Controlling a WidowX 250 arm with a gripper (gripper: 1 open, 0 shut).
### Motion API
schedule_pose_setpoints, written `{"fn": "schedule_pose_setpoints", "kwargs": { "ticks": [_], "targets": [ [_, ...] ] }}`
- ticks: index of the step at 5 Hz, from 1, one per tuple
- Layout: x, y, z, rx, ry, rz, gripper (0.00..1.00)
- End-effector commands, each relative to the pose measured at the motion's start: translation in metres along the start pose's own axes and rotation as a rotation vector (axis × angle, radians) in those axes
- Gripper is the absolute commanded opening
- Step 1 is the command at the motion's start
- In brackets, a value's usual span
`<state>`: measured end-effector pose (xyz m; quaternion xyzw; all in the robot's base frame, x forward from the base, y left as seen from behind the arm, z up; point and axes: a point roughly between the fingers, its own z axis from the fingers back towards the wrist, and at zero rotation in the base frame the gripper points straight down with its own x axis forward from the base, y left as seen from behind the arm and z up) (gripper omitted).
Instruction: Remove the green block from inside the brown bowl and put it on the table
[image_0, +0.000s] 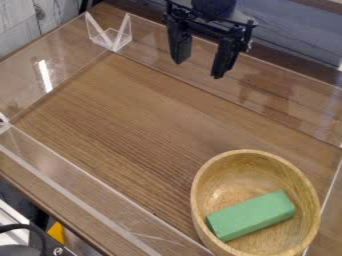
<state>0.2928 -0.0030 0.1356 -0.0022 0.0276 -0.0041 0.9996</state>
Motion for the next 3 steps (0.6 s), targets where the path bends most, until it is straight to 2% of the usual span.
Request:
{"fn": "schedule_pose_setpoints", "kwargs": {
  "ticks": [1,2,3],
  "targets": [
    [-0.005,-0.008,0.000,-0.002,0.008,-0.040,1.00],
    [-0.026,-0.035,-0.006,-0.007,0.033,-0.168,1.00],
    [-0.049,-0.084,-0.013,-0.006,0.046,-0.372,1.00]
  ]
}}
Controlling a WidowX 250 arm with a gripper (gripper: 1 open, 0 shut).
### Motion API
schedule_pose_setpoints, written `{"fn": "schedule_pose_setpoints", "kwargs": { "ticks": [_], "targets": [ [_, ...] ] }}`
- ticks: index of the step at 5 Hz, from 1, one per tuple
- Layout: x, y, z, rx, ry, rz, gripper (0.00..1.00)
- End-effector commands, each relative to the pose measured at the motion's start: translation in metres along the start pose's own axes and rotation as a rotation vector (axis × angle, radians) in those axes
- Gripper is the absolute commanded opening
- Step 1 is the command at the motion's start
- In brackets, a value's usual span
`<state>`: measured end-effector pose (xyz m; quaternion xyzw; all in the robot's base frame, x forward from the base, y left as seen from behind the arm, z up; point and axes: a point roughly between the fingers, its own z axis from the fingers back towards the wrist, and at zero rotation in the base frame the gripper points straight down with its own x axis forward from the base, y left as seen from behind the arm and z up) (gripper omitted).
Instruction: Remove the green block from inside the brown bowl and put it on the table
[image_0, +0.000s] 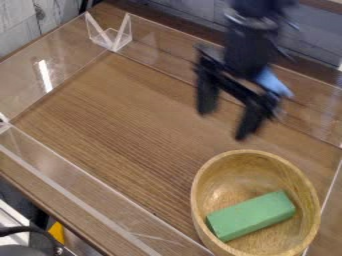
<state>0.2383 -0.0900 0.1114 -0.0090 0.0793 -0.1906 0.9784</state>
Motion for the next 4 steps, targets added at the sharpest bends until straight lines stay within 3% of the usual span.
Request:
{"fn": "schedule_pose_setpoints", "kwargs": {
  "ticks": [1,2,4],
  "targets": [
    [-0.001,-0.052,0.001,0.021,-0.051,-0.178,1.00],
    [-0.018,-0.072,-0.006,0.024,-0.059,-0.260,1.00],
    [-0.025,-0.059,-0.008,0.033,-0.080,-0.280,1.00]
  ]
}}
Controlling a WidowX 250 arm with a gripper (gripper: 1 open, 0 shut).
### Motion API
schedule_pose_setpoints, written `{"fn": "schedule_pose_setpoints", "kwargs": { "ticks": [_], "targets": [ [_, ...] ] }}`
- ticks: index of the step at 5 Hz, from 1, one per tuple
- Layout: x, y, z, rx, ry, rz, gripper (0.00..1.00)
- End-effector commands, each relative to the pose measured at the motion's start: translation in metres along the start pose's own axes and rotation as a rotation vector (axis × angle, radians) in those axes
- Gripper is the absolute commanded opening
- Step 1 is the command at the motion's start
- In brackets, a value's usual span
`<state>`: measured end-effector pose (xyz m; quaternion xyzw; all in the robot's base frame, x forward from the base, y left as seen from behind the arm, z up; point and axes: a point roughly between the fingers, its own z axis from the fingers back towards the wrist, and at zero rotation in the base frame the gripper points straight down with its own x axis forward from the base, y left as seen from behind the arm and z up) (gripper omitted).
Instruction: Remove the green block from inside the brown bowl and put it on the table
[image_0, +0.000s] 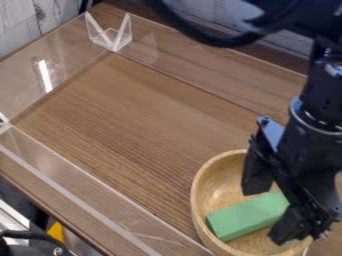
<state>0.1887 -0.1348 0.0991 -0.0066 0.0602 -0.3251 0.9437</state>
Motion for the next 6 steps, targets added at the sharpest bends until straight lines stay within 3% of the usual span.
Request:
{"fn": "schedule_pose_setpoints", "kwargs": {
  "ticks": [1,6],
  "targets": [
    [-0.001,0.006,0.010,0.009,-0.055,-0.002,1.00],
    [-0.002,0.022,-0.001,0.024,-0.085,0.000,1.00]
  ]
}}
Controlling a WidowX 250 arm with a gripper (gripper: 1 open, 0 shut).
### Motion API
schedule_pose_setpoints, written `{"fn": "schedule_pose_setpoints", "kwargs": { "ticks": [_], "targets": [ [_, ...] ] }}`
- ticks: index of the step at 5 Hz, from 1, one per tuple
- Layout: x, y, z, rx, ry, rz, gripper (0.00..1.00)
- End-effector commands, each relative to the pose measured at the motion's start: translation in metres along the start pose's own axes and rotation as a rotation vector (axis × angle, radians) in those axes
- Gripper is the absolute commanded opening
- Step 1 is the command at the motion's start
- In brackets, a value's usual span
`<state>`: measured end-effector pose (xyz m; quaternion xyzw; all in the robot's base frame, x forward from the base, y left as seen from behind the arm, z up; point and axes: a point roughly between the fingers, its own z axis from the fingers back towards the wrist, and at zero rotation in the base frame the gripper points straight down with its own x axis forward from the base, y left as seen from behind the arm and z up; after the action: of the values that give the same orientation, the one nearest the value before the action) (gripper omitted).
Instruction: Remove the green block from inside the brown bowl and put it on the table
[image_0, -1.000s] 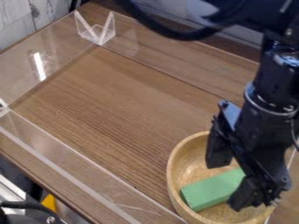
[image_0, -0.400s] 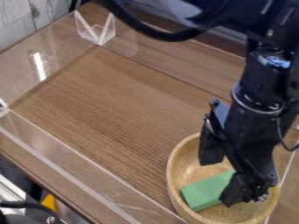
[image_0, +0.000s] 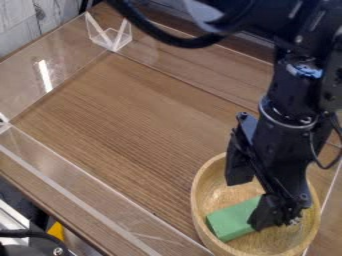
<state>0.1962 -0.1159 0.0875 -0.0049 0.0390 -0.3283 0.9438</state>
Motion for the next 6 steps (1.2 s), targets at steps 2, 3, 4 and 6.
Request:
{"fn": "schedule_pose_setpoints", "kwargs": {
  "ticks": [2,3,4,6],
  "targets": [
    [0.007,0.009,0.003,0.017,-0.065,0.002,1.00],
    [0.009,0.012,-0.001,0.022,-0.071,0.000,1.00],
    [0.011,0.014,-0.004,0.028,-0.076,-0.001,1.00],
    [0.013,0.017,-0.007,0.034,-0.080,0.000,1.00]
  ]
}}
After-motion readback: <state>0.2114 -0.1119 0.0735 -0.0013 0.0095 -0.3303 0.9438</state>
